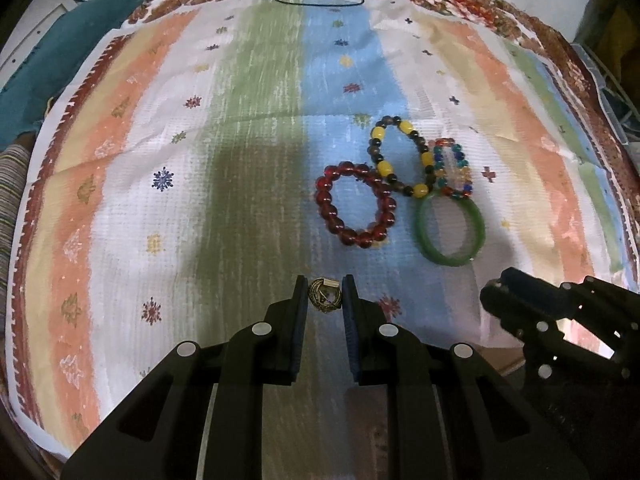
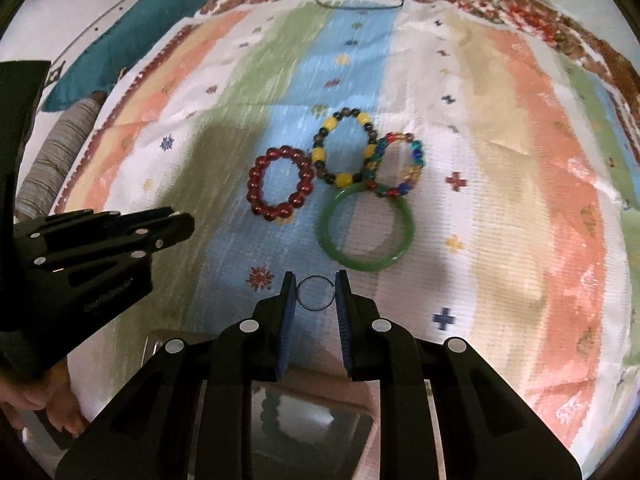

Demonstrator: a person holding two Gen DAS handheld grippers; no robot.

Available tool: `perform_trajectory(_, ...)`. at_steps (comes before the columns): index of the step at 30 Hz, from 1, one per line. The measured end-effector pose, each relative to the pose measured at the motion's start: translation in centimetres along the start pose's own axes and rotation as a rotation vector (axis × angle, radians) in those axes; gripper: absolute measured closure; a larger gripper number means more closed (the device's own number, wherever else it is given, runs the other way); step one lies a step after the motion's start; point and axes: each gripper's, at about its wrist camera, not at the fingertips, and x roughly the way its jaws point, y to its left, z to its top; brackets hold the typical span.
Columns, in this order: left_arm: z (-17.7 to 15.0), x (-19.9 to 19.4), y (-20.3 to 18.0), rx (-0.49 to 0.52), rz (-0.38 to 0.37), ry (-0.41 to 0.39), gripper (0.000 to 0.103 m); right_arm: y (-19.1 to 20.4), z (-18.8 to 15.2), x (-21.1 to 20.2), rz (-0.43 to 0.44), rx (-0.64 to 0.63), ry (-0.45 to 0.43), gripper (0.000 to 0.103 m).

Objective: Organize jewelry
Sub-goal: 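Carry the gold pendant and clear ring in both grippers over the silver tin, then open both grippers to drop the pendant and ring into the tin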

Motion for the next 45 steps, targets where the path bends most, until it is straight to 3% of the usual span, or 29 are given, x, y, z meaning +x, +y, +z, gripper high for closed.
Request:
perform_trajectory(11, -2.0, -5.6, -2.3, 0.031, -0.055, -0.091, 0.086, 0.6, -1.8, -5.3, -0.079, -0.045, -0.122, 0.082)
perform_trajectory(22, -4.8, -9.5, -4.0, 0.063, -0.079, -0.164, 0.086, 1.1, -4.1, -7.7, -0.033, -0.040, -0.161, 0.082)
perform_trajectory(43, -8.5, -12.3, -4.9, 0.065, -0.157, -0.203, 0.086, 1.0, -7.2, -9.4, 0.044, 0.008, -0.161, 0.082)
perform_trajectory(45, -8.6, -12.3, -4.7, 0.054, -0.158, -0.204, 0.080, 1.0, -7.2, -9.4, 0.053, 0.016, -0.159, 0.080)
